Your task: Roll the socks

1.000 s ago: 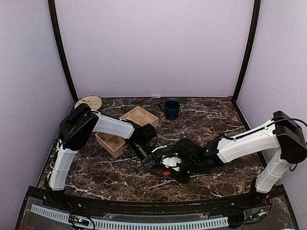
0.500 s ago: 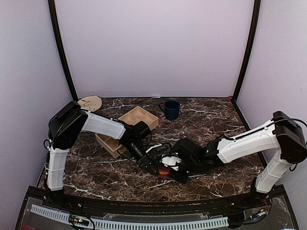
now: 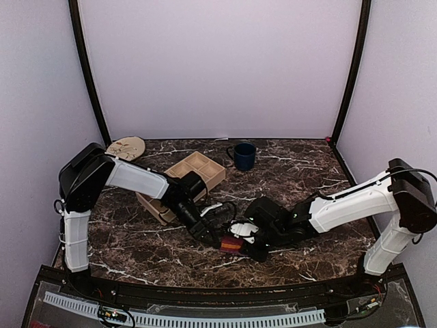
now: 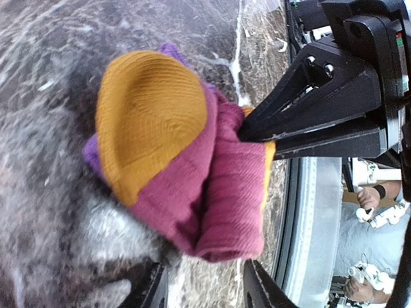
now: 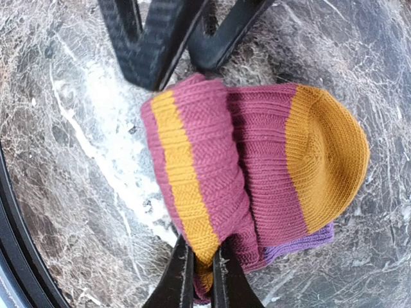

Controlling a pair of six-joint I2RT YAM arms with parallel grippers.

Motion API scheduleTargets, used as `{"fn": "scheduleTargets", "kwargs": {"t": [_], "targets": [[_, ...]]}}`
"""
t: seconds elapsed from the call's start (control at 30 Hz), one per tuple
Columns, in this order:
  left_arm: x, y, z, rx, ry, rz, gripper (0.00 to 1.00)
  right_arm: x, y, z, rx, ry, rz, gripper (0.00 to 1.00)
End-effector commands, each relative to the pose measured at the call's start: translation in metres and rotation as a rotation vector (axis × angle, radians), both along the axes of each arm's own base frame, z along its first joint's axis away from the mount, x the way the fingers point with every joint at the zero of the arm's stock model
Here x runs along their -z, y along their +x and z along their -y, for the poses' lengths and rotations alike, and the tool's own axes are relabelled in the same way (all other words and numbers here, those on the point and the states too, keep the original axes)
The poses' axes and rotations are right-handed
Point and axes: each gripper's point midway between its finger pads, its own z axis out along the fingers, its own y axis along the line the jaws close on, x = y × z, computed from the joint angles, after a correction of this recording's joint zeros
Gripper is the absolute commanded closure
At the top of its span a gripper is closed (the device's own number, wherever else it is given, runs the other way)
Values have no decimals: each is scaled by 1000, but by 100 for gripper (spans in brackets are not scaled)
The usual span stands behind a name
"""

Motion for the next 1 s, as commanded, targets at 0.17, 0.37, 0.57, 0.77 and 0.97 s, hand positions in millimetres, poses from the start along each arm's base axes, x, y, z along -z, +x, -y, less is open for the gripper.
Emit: {"fn": "scheduleTargets", "kwargs": {"t": [0.17,0.37,0.57,0.77,0.97], "targets": [[9,19,-34,-127,128,209,57,4,-9,-5,-21,-28,-80,100],[-7,39,-44,-254,100,384,57,0,-14,-11,-43,-25,-125,100],[-25,46,-61,-406,38,511,57,1,-23,-17,-86,-59,-199,100],[-55,31,-70,-464,-97,666,56,-1,-26,-28,-105,-69,-297,100],[-57,-10,-51,-303,-122,819,56,-5,-26,-38,-117,-74,-391,100]]}}
